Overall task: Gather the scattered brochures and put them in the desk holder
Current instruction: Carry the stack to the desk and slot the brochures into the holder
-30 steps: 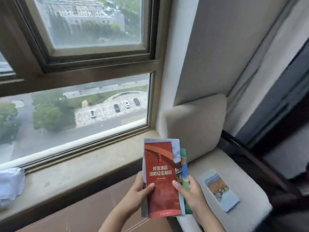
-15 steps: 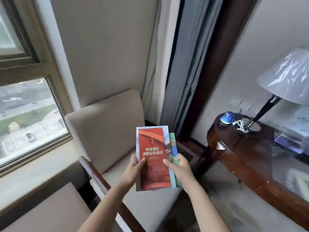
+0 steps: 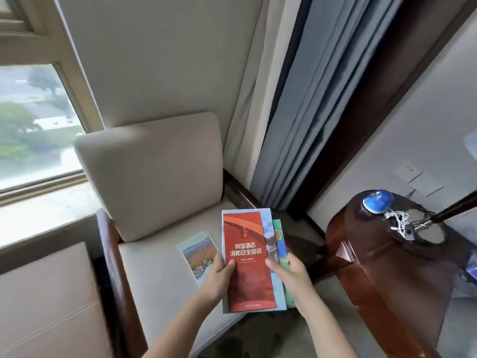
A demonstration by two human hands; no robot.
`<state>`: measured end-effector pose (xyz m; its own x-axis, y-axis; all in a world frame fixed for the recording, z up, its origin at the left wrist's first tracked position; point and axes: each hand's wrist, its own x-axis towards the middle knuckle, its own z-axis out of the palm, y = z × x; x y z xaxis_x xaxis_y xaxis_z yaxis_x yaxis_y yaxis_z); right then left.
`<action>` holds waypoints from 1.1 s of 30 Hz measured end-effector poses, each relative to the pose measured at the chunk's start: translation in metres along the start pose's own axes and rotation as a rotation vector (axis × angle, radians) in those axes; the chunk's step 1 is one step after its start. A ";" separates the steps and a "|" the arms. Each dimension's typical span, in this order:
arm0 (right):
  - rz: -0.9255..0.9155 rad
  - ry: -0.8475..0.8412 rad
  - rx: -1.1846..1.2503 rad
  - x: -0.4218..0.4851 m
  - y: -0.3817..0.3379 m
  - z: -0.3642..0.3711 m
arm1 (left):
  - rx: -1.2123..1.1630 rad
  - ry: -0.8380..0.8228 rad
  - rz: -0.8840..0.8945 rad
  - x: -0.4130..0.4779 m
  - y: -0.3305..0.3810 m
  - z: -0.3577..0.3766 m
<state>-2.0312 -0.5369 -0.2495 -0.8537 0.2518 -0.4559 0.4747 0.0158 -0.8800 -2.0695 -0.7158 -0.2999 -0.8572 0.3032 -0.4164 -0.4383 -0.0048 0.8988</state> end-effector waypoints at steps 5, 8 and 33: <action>0.058 -0.080 -0.142 0.068 0.009 0.023 | 0.032 0.173 -0.091 0.036 -0.018 -0.019; 0.070 -0.141 -0.236 0.111 0.019 0.043 | 0.099 0.281 -0.142 0.058 -0.031 -0.032; 0.091 -0.256 -0.895 0.349 0.196 0.146 | 0.182 0.913 -0.535 0.234 -0.204 -0.078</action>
<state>-2.2677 -0.5869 -0.6002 -0.7759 0.0697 -0.6270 0.4398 0.7723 -0.4584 -2.2016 -0.7187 -0.5911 -0.4765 -0.6032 -0.6396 -0.8347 0.0819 0.5446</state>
